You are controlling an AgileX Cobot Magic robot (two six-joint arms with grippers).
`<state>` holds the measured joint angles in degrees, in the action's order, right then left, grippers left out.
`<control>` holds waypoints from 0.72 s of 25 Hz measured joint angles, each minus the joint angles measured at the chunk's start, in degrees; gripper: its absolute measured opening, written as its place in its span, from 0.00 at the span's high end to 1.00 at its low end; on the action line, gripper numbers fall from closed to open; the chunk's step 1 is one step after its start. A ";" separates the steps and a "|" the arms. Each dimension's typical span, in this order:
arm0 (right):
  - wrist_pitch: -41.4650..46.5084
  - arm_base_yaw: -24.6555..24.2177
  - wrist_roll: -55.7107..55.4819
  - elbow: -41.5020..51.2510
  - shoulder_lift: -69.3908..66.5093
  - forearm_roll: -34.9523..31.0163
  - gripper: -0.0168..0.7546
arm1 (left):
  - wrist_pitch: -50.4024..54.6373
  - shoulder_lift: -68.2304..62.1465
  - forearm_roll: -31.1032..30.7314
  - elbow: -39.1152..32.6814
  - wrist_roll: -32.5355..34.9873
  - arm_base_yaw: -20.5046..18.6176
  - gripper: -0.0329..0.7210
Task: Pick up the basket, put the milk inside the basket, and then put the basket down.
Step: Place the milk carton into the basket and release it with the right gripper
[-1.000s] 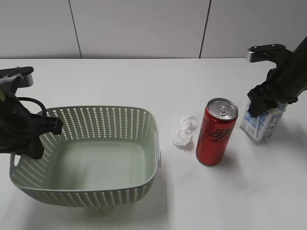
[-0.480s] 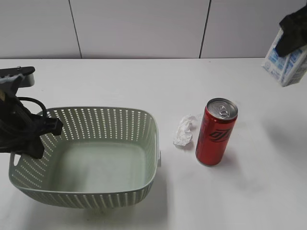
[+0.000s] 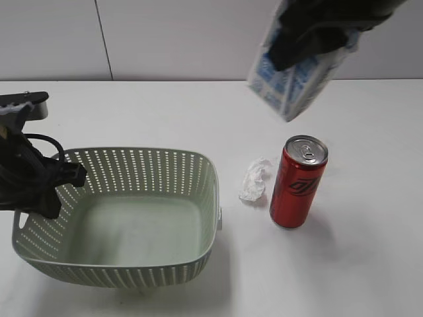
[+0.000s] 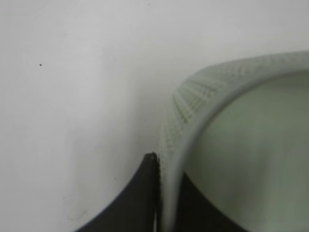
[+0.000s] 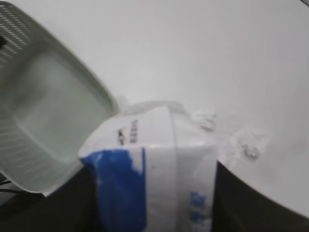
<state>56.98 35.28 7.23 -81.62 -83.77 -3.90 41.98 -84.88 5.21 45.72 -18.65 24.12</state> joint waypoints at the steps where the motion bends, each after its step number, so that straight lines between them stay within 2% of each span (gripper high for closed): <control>1: -0.78 2.71 -0.62 0.00 -0.29 0.00 0.55 | 0.00 0.00 0.00 0.00 0.00 0.00 0.95; 4: -3.49 9.52 -1.77 0.00 -2.25 -0.19 0.55 | 0.00 0.00 0.16 0.00 0.00 0.00 0.95; 8: -6.52 15.35 -2.20 0.00 -7.22 -0.59 0.55 | 0.00 0.00 0.26 0.00 0.00 0.00 0.95; 13: -11.60 17.14 -2.20 0.00 -14.28 -3.96 0.55 | -0.05 0.00 0.77 0.00 0.00 0.00 0.95; 18: -13.00 17.13 -1.86 0.00 -21.27 -4.40 0.55 | -0.05 0.00 1.32 0.00 0.02 0.00 0.95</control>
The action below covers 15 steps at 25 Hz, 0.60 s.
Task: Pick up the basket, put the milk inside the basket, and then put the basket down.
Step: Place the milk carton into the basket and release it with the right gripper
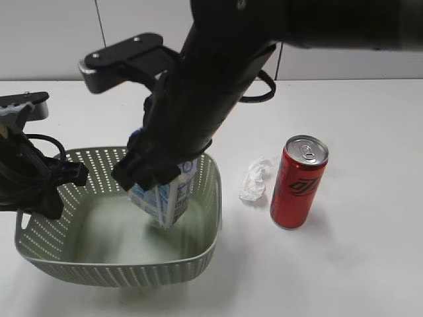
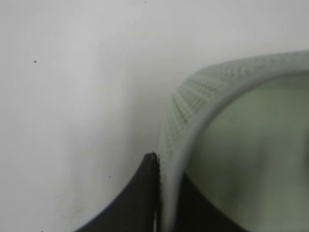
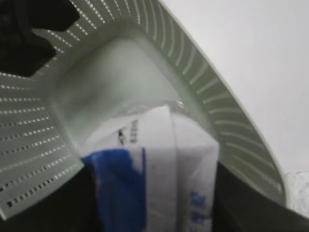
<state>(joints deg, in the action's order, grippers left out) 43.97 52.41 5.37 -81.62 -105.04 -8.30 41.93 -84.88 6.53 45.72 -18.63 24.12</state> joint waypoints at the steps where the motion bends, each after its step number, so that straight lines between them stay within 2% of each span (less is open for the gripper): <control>1: -0.05 0.00 0.28 0.00 -1.24 -0.08 0.55 | 0.00 0.00 0.04 0.00 0.00 0.00 0.95; 11: -0.58 0.00 3.26 0.00 -5.24 -2.60 0.55 | -0.97 0.00 0.48 0.00 0.00 0.00 0.95; 13: -0.52 0.00 3.58 0.00 -5.24 -2.80 0.50 | -0.98 0.00 0.48 0.00 0.00 0.00 0.95; 15: -0.52 0.00 3.79 -0.11 -5.24 -3.02 0.40 | -1.03 0.00 0.01 -0.14 0.00 0.00 0.95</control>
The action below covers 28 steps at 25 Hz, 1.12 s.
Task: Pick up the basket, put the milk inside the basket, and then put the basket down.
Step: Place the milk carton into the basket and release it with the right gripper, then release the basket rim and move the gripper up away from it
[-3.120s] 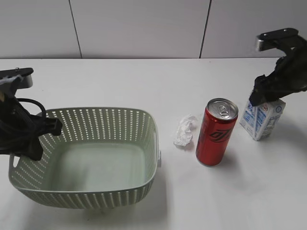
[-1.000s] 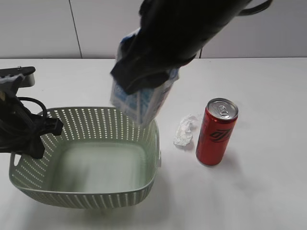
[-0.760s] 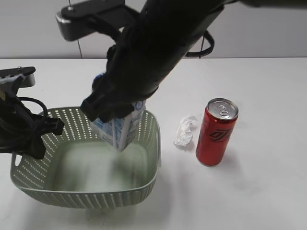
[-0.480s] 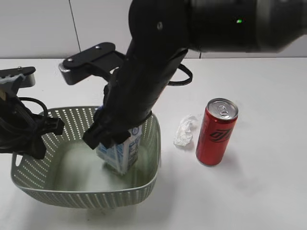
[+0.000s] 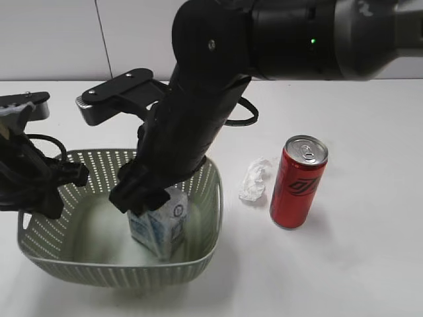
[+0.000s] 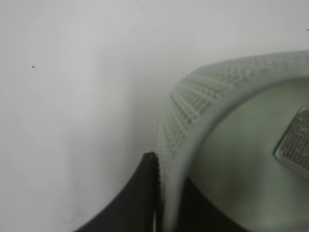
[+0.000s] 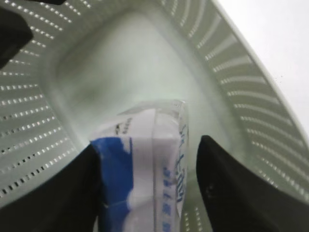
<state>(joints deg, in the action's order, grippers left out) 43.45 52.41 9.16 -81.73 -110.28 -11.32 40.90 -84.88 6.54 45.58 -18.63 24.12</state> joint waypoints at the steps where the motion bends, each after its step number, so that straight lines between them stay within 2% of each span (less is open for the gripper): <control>1: 0.08 0.00 0.05 0.00 0.00 -0.23 0.35 | 0.22 -0.13 -0.47 -0.18 0.10 0.00 0.95; 5: 3.21 0.00 0.10 -1.34 0.00 -0.07 0.27 | 0.47 -0.06 -0.24 -0.23 0.22 0.07 0.95; 13: 14.81 -0.36 -1.64 -12.68 0.63 5.31 0.26 | 0.67 -0.06 0.40 -0.23 0.17 0.09 0.95; 17: 18.00 -2.69 -2.67 -17.07 2.88 6.37 0.26 | 1.24 -0.06 1.09 -0.23 0.21 0.09 0.95; 21: 20.17 -9.42 -3.08 -17.86 4.92 6.82 0.26 | 1.27 -0.06 2.38 -0.23 0.21 0.09 0.95; 24: 23.89 -16.79 -3.18 -17.86 5.06 7.26 0.25 | 1.40 -0.06 2.63 -0.23 0.21 0.09 0.95; 28: 24.70 -27.35 -3.18 -17.86 5.47 7.59 0.23 | 2.02 -0.06 2.75 -0.23 0.21 0.09 0.95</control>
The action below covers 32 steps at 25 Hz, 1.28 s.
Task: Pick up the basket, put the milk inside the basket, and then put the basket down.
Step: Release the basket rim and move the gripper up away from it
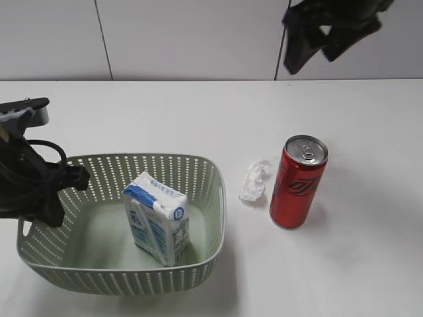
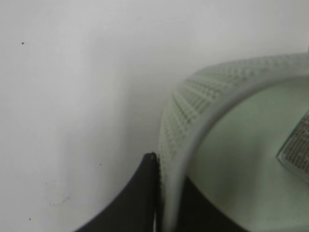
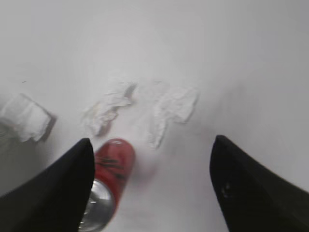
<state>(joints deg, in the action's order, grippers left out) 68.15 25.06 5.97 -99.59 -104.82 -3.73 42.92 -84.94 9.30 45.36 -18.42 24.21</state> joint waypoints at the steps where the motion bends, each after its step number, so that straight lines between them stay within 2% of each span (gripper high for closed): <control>1: 0.00 -2.66 -0.04 0.00 0.14 0.00 0.23 | 0.13 0.00 -0.04 0.00 0.00 0.00 0.95; 6: 0.05 -14.11 -0.13 0.45 1.28 0.06 0.22 | 0.75 0.00 -0.20 0.00 0.04 0.00 0.95; 9: 0.11 -19.72 0.03 2.35 3.04 0.06 0.22 | 1.05 0.00 -0.27 0.00 0.04 0.00 0.95; 12: 0.18 -23.32 0.09 6.18 5.88 0.52 0.22 | 1.19 0.00 -0.28 0.00 0.23 0.00 0.95; 18: 0.22 -23.76 0.21 20.06 17.42 0.51 0.22 | 1.38 0.00 -0.33 0.00 0.35 0.00 0.95; 23: -0.17 -23.76 1.52 35.68 30.10 0.51 0.22 | 1.51 0.00 -0.33 0.00 0.35 0.00 0.95; 32: -10.10 -23.76 1.93 60.66 53.91 0.51 0.22 | 1.51 0.00 -0.33 0.00 0.35 0.00 0.95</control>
<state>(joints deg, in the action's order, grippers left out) 58.05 1.30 7.90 -38.93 -50.90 -3.22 44.42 -84.94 8.97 45.36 -18.06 24.21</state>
